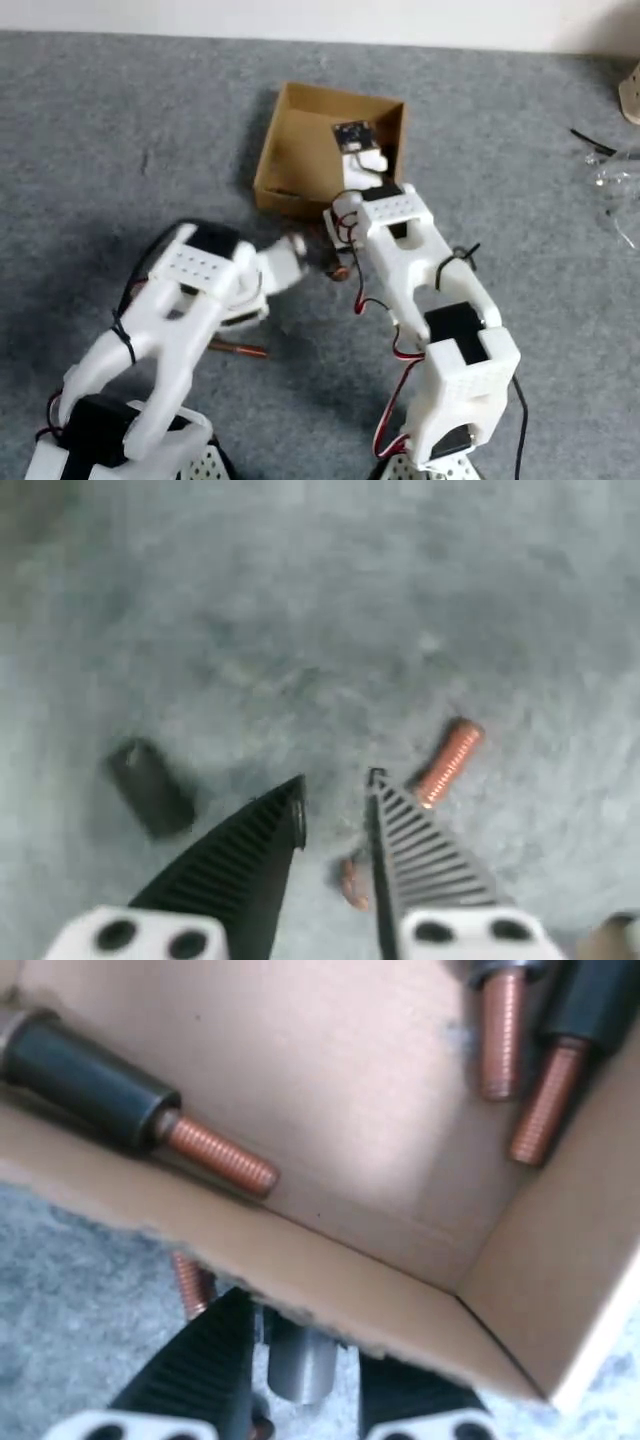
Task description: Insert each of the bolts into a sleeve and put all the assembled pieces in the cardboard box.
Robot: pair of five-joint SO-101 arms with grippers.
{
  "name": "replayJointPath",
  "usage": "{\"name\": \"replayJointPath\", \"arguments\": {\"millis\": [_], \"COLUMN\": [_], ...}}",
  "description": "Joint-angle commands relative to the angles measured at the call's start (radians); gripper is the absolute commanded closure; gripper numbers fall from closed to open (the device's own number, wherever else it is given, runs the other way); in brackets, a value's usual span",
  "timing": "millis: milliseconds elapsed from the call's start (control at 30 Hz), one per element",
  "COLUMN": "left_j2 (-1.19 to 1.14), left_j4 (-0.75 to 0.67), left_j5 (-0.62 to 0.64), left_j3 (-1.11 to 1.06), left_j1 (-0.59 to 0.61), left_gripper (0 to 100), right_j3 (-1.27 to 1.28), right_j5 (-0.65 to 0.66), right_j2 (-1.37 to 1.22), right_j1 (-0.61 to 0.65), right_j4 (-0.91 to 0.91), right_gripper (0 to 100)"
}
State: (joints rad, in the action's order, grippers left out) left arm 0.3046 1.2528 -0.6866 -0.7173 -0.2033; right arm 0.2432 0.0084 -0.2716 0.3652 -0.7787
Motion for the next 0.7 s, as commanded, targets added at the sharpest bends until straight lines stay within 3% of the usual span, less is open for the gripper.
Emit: {"name": "replayJointPath", "arguments": {"millis": [0,167,367,467,667], "left_j2": [0.041,0.042,0.041,0.038,0.031], "left_j4": [0.091,0.152,0.259,0.265,0.265], "left_j5": [0.416,1.011,1.513,1.616,1.628], "left_j3": [0.13,0.165,0.056,0.038,-0.015], "left_j1": [0.081,0.111,0.134,0.131,0.094], "left_gripper": [86,86,84,78,64], "right_j3": [-0.012,-0.012,-0.012,-0.012,-0.012], "right_j5": [-0.002,-0.002,-0.002,-0.002,-0.002], "right_j2": [0.076,0.076,0.076,0.074,0.073], "right_j1": [-0.019,-0.019,-0.019,-0.019,-0.019], "right_j4": [0.053,0.053,0.053,0.054,0.054], "right_gripper": [99.5,99.5,99.5,99.5,99.5]}}
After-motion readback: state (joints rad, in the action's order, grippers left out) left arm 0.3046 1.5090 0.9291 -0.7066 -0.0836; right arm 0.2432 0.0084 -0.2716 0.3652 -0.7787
